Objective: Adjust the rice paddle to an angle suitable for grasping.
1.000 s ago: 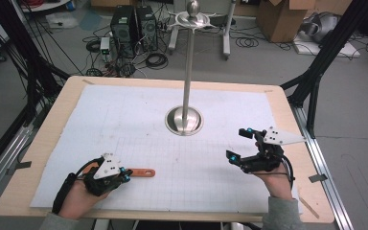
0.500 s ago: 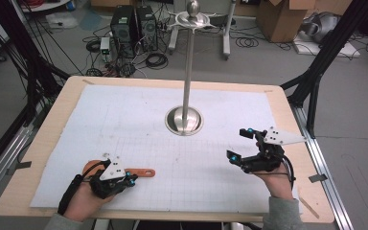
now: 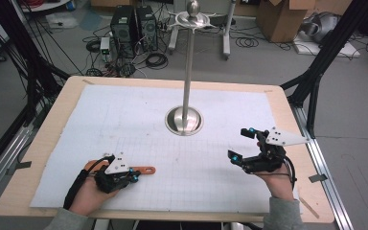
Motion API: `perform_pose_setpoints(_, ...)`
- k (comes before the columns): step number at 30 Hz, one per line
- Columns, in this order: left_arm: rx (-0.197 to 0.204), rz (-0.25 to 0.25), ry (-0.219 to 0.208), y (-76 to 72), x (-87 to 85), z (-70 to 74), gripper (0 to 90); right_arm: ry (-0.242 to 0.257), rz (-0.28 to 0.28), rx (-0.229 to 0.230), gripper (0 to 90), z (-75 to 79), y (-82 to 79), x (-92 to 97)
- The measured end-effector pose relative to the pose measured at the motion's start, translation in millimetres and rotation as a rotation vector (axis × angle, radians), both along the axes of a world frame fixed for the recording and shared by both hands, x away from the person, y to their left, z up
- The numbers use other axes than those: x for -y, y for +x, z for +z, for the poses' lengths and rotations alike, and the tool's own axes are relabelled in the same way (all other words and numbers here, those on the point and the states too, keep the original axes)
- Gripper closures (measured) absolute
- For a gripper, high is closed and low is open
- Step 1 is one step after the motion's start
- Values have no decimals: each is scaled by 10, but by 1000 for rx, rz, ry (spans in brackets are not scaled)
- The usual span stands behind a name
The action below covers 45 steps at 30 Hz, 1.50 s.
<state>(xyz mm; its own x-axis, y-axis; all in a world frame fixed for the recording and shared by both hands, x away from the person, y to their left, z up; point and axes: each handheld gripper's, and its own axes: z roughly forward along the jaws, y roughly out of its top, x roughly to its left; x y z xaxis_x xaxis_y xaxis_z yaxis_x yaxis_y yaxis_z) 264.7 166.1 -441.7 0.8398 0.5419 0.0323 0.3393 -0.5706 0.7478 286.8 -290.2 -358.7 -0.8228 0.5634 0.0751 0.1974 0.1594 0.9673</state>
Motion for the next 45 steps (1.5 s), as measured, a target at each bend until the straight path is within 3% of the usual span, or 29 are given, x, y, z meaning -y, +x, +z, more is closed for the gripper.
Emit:
perform_pose_setpoints(10,-15,7,-7,156,30,1,895,-1,-6,-15,49,-9,2,5)
perform_pose_setpoints(29,-38,16,42,467,85,52,895,2,-14,-12,50,-17,8,20)
perform_pose_setpoints(43,-58,64,-12,664,-22,21,895,-4,-6,-18,50,-29,23,7)
perform_pose_setpoints(45,-51,71,-2,657,-23,33,895,1,-7,-17,50,-31,31,3)
